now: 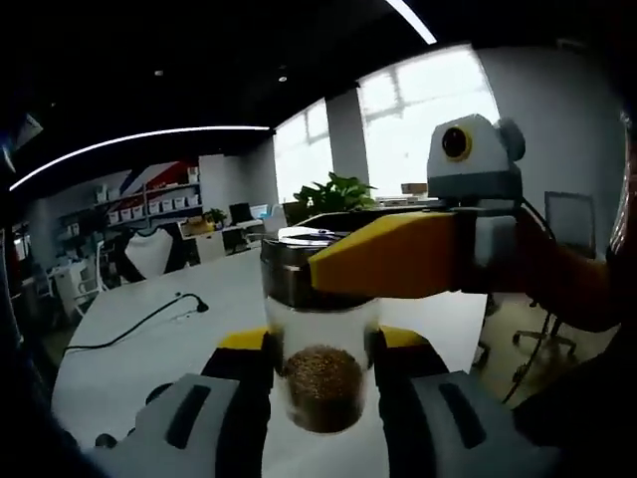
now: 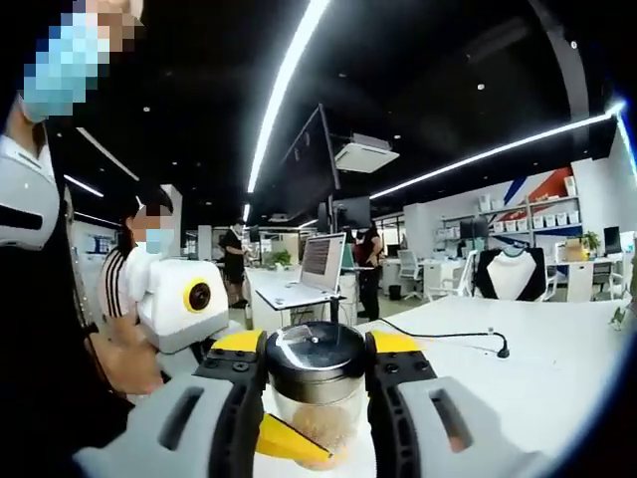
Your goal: Rotate the seasoning bottle until the label or dispensing opening points toward the visible target arrow and the bottle remains upright within the marked orientation range
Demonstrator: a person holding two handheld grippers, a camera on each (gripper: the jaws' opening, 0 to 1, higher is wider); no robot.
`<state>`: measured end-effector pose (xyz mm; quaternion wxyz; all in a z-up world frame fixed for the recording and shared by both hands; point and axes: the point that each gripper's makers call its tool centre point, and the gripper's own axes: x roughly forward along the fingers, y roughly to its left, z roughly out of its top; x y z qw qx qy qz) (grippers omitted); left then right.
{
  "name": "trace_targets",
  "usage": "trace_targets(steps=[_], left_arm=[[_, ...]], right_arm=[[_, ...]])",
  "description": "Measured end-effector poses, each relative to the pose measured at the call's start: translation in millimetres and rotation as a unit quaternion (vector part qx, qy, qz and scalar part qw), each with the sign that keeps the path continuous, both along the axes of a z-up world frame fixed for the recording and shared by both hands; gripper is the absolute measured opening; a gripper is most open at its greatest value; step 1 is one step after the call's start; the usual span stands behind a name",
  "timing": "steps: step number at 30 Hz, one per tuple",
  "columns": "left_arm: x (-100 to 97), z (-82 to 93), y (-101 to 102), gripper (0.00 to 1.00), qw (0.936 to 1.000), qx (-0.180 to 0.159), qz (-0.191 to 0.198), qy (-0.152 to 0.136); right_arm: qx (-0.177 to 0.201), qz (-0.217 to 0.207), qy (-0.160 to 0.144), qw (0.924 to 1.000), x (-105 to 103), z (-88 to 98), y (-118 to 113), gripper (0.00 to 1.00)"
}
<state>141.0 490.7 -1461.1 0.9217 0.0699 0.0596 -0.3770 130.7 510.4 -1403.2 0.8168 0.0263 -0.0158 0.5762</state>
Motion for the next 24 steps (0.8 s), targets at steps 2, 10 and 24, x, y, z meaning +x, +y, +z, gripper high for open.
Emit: trace_targets(steps=[2,10,24], left_arm=[[-2.4,0.6,-2.8,0.42,0.9998,-0.004,-0.018,0.004],[-14.7,4.9,-16.3,0.43,0.9966,0.004,-0.082,-0.007],[15.8,-6.5,6.6,0.43,0.9954,0.053,0.077,-0.017]], right_arm=[[-0.003,0.024,-0.004,0.9997,-3.0,0.2,-1.4,0.36],[0.008,0.121,-0.001,0.9926,-23.5,2.7,-6.8,0.36],[0.024,-0.034,0.021,0.9989,4.0,-8.7,1.8,0.37]])
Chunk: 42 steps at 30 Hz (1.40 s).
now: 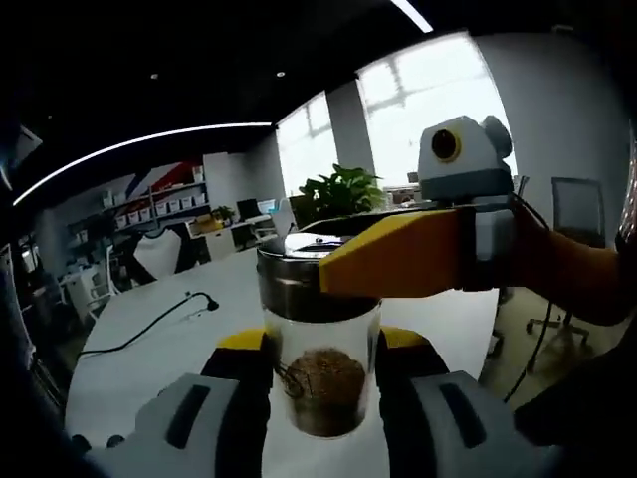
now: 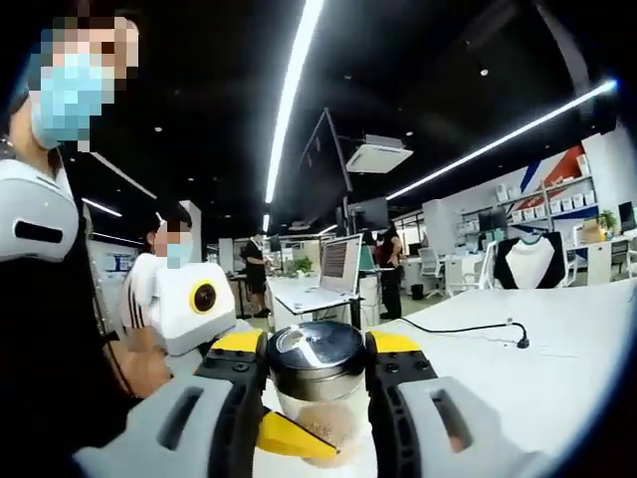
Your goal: Rotate the seasoning bottle until the label or dispensing opening points toward the visible target arrow and the bottle remains upright within the marked orientation range
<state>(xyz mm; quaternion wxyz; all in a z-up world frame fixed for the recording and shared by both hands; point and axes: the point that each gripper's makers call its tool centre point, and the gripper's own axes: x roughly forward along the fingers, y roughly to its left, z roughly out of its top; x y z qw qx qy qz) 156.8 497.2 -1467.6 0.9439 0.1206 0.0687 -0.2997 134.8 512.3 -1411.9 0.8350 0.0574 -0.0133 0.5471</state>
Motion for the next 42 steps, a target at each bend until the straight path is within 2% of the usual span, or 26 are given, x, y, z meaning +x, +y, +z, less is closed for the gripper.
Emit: trace_targets(steps=[5,6,9,11,14,17,22,25,27,28,31,32,34,36,38,42], left_arm=[[2.0,0.2,3.3,0.43,0.9997,0.001,0.023,-0.006],[1.8,0.2,3.6,0.43,0.9997,0.003,0.025,-0.007],[-0.3,0.7,3.9,0.43,0.9998,0.0,0.017,-0.009],[-3.3,3.3,4.2,0.43,0.9999,-0.001,0.007,-0.016],[-7.2,6.3,2.2,0.42,0.9997,-0.009,-0.018,-0.013],[-12.3,6.2,-2.6,0.42,0.9984,-0.028,-0.049,0.002],[-16.4,4.8,-8.7,0.42,0.9959,-0.034,-0.082,0.018],[-16.9,3.6,-11.2,0.42,0.9965,-0.025,-0.078,0.017],[-13.3,2.8,-7.9,0.42,0.9981,-0.017,-0.057,0.012],[-12.5,1.8,-6.9,0.42,0.9985,-0.013,-0.051,0.014],[-3.0,-4.7,3.7,0.42,0.9999,0.006,0.003,0.015],[0.4,-7.7,9.0,0.42,0.9994,0.014,0.026,0.016],[4.8,-9.4,14.0,0.42,0.9984,0.032,0.045,0.005],[6.0,-9.1,14.4,0.42,0.9981,0.036,0.05,0.0],[6.7,-7.9,14.7,0.42,0.9978,0.038,0.054,-0.003],[5.5,-5.8,15.1,0.42,0.9978,0.039,0.051,-0.012]], right_arm=[[0.002,-0.088,0.003,0.9961,5.1,0.5,3.0,0.37],[0.002,-0.094,0.005,0.9955,4.7,0.5,3.1,0.37],[-0.014,-0.075,-0.001,0.9971,2.2,1.8,3.3,0.36],[-0.017,-0.052,0.004,0.9985,0.3,2.8,2.3,0.36],[-0.029,-0.009,-0.008,0.9995,-0.2,3.6,-0.4,0.36],[-0.049,0.037,-0.018,0.998,-6.1,2.7,-0.3,0.35],[-0.072,0.097,-0.038,0.9919,-14.4,0.9,-1.1,0.35],[-0.076,0.122,-0.045,0.9887,-16.2,-0.1,-2.4,0.36],[-0.066,0.122,-0.023,0.9901,-9.9,-1.8,-3.6,0.36],[-0.066,0.118,-0.021,0.9906,-8.9,-3.1,-2.6,0.36],[-0.074,0.069,-0.007,0.9948,1.9,-9.0,-1.6,0.36],[-0.078,0.044,0.006,0.996,6.4,-12.6,-0.4,0.36],[-0.086,-0.003,0.013,0.9962,11.9,-16.5,3.2,0.36],[-0.084,-0.032,0.014,0.9959,14.2,-16.1,5.5,0.36],[-0.069,-0.066,0.03,0.995,16.8,-14.6,6.8,0.36],[-0.065,-0.062,0.04,0.9951,17.2,-12.9,5.8,0.36]])
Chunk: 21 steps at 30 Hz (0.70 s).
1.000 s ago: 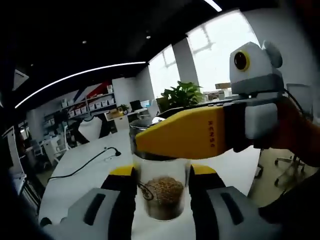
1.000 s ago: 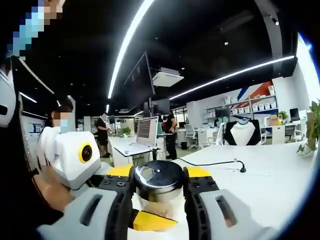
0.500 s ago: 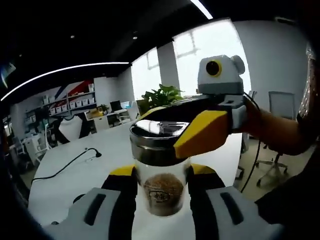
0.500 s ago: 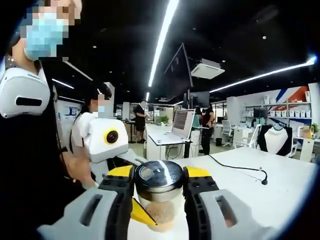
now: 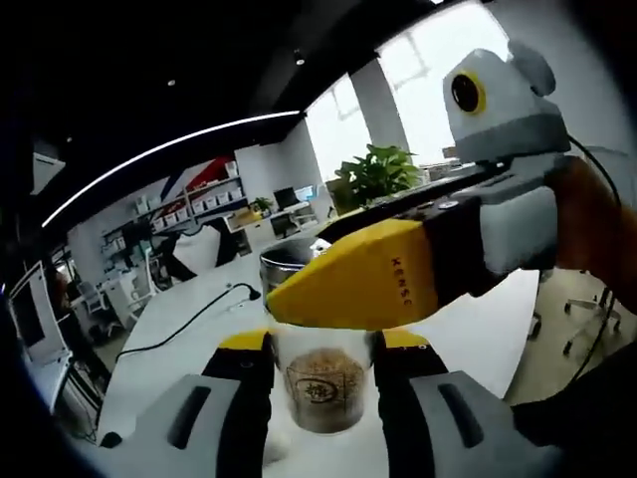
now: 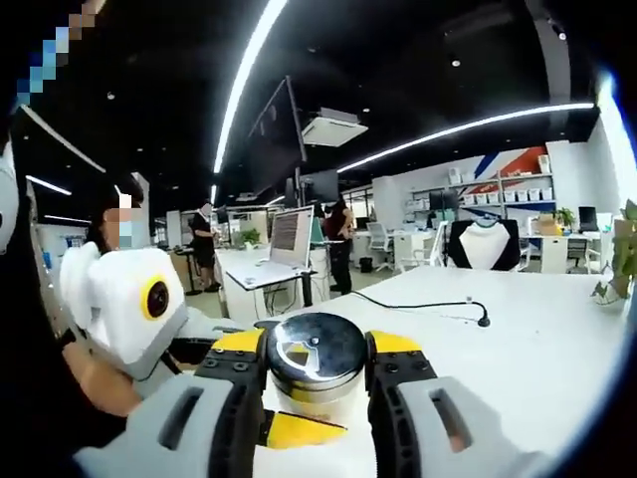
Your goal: Rotate the seasoning bottle until the label or dispensing opening points toward the visible target arrow and the bottle remains upright within the marked orientation range
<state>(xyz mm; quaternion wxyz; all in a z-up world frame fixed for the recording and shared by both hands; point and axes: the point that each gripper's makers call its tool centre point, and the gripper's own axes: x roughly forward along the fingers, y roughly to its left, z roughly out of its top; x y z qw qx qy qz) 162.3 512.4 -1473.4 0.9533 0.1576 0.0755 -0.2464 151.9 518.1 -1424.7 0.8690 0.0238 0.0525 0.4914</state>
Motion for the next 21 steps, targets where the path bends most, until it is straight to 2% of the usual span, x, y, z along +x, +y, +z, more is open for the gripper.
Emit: trace_targets(steps=[4,8,11,16,21], left_arm=[[-5.1,-3.0,-2.7,0.41,0.9993,-0.019,-0.031,0.005],[-9.0,-11.7,-7.7,0.41,0.9967,-0.034,-0.069,0.026],[-11.3,-16.8,-8.7,0.4,0.9943,-0.045,-0.089,0.037],[-12.1,-18.0,-7.4,0.4,0.9918,-0.056,-0.108,0.04],[-18.8,-20.1,2.8,0.38,0.9929,-0.044,-0.108,0.027]], right_arm=[[-0.013,0.043,0.012,0.9989,-1.5,-5.1,-3.3,0.35],[-0.048,0.086,-0.002,0.9952,-6.1,-16.4,-4.6,0.35],[-0.045,0.11,0.01,0.9928,-4.4,-21.4,-6.9,0.35],[-0.039,0.141,0.012,0.9891,-3.3,-22.8,-6.2,0.35],[-0.052,0.157,0.014,0.9861,10.2,-31.7,-3.9,0.35]])
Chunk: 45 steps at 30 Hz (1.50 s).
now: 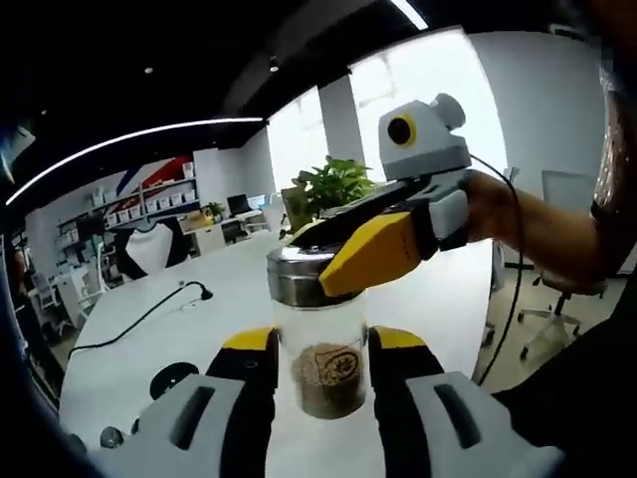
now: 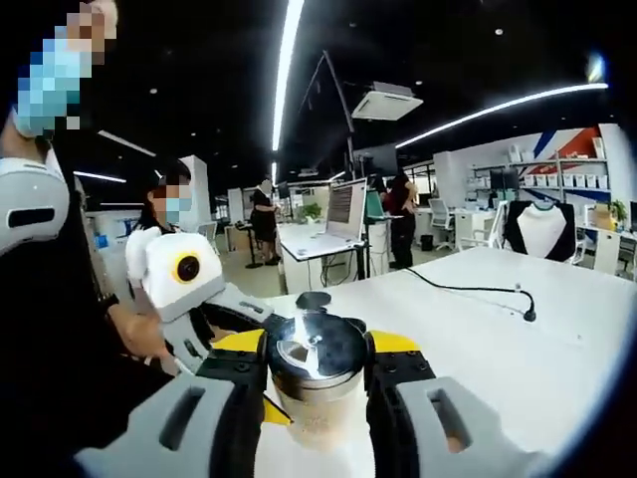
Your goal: Rotate the seasoning bottle until the label or dispensing opening points toward the visible target arrow and the bottle remains upright within the marked orientation range
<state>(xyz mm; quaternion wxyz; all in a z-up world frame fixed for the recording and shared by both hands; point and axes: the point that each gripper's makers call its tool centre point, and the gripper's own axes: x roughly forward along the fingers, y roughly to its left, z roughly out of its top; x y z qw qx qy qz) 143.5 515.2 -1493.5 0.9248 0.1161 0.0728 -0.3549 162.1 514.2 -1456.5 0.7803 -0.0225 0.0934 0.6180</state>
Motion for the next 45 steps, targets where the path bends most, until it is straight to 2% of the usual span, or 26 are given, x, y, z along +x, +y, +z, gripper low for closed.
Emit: trace_targets(steps=[6,10,16,23,28,32,37,43,45], left_arm=[[-10.0,-2.3,29.4,0.48,0.9996,-0.001,0.025,-0.013],[-11.9,-10.3,52.4,0.48,0.9984,0.003,0.057,0.0],[-15.9,-17.7,61.9,0.47,0.9972,0.012,0.073,0.013],[-15.0,-18.4,67.0,0.47,0.9964,0.019,0.081,0.017],[-12.1,-17.5,71.1,0.46,0.9959,0.02,0.087,0.019],[-11.0,-17.7,70.6,0.46,0.9959,0.02,0.086,0.02],[-11.7,-17.5,71.0,0.45,0.9958,0.02,0.087,0.021],[-12.9,-17.2,73.3,0.45,0.9956,0.018,0.089,0.023],[-13.6,-16.6,73.1,0.45,0.9956,0.016,0.089,0.023]], right_arm=[[-0.009,-0.004,0.023,0.9997,30.0,-32.2,-0.2,0.35],[-0.006,0.004,0.029,0.9996,44.9,-47.0,6.5,0.35],[-0.003,0.025,0.025,0.9994,58.6,-59.5,21.9,0.35],[-0.003,0.057,0.007,0.9984,53.4,-66.4,39.1,0.35],[-0.02,0.077,-0.015,0.9967,44.5,-68.8,40.0,0.35],[-0.021,0.086,-0.041,0.9952,42.6,-68.5,39.4,0.35],[-0.015,0.086,-0.031,0.9957,42.5,-68.2,38.3,0.36],[-0.001,0.097,-0.033,0.9948,44.3,-67.6,37.4,0.36],[-0.001,0.102,-0.041,0.994,43.6,-66.5,37.2,0.37]])
